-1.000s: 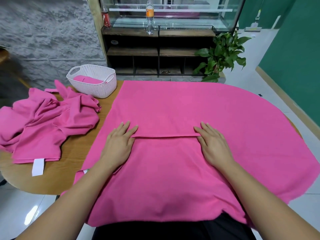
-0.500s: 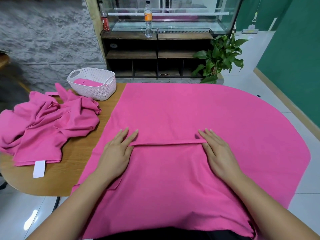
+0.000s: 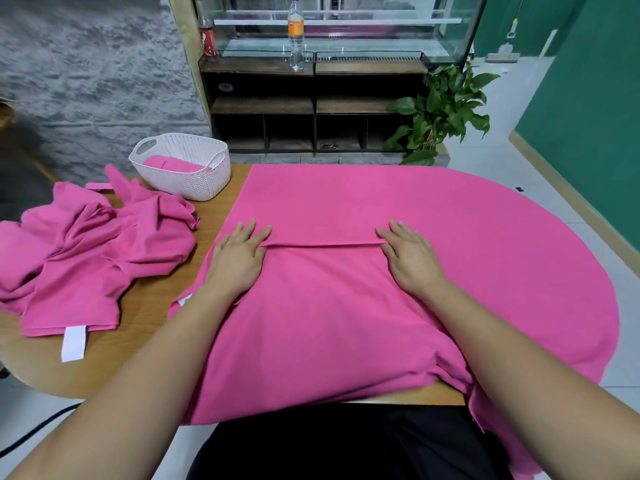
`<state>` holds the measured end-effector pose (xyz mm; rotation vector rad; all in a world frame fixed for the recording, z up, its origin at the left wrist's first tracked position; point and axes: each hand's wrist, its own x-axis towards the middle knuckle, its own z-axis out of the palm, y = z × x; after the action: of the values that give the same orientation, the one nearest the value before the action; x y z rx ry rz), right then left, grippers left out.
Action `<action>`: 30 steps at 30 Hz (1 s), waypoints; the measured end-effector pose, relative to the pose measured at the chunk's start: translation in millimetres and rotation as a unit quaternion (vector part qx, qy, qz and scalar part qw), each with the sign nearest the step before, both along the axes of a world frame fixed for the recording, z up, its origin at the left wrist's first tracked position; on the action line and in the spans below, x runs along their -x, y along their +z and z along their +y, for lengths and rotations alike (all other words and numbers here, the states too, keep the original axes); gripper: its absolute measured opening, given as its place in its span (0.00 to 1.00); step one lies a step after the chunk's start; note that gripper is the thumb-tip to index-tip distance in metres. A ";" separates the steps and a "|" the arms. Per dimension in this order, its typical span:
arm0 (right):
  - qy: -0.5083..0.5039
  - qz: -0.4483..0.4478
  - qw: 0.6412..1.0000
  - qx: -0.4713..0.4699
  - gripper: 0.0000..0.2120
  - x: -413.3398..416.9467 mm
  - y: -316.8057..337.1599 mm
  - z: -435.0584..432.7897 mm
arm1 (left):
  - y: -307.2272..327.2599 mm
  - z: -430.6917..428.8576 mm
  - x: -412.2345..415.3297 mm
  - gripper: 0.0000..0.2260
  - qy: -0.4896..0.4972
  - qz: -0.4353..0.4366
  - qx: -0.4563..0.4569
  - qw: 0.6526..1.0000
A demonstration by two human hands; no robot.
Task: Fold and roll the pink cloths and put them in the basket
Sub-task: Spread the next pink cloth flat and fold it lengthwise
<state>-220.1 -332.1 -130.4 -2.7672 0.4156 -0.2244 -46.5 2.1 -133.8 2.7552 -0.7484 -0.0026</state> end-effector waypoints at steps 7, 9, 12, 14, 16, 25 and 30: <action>-0.003 -0.011 1.000 -0.002 0.22 26.6 -2.8 9.0 | -0.6 13.7 21.8 0.24 -0.005 -0.010 -0.001 1.000; -0.003 -0.014 1.000 -0.004 0.22 38.0 -4.0 13.3 | -2.5 19.2 32.4 0.25 -0.006 -0.014 -0.001 1.000; -0.001 -0.023 1.000 -0.004 0.22 56.4 -7.0 21.1 | -5.7 29.5 51.4 0.25 -0.004 -0.014 0.003 1.000; 0.005 -0.024 1.000 -0.001 0.22 68.2 -9.3 26.2 | -6.6 36.4 65.2 0.25 0.002 -0.016 0.003 1.000; 0.012 -0.021 1.000 0.005 0.22 77.6 -10.4 30.0 | -7.6 43.0 79.2 0.25 0.009 -0.022 0.002 1.000; 0.072 -0.013 0.997 0.020 0.28 98.7 -8.3 49.1 | -16.3 72.4 120.8 0.25 0.047 -0.032 0.017 0.998; 0.069 -0.032 0.997 -0.012 0.26 99.0 -0.3 49.7 | -4.1 66.6 119.5 0.23 0.055 -0.022 0.014 0.998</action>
<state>-319.1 -282.4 -130.7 -2.7427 0.2075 -0.2698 -166.0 68.7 -137.9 2.7740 -0.6027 0.0897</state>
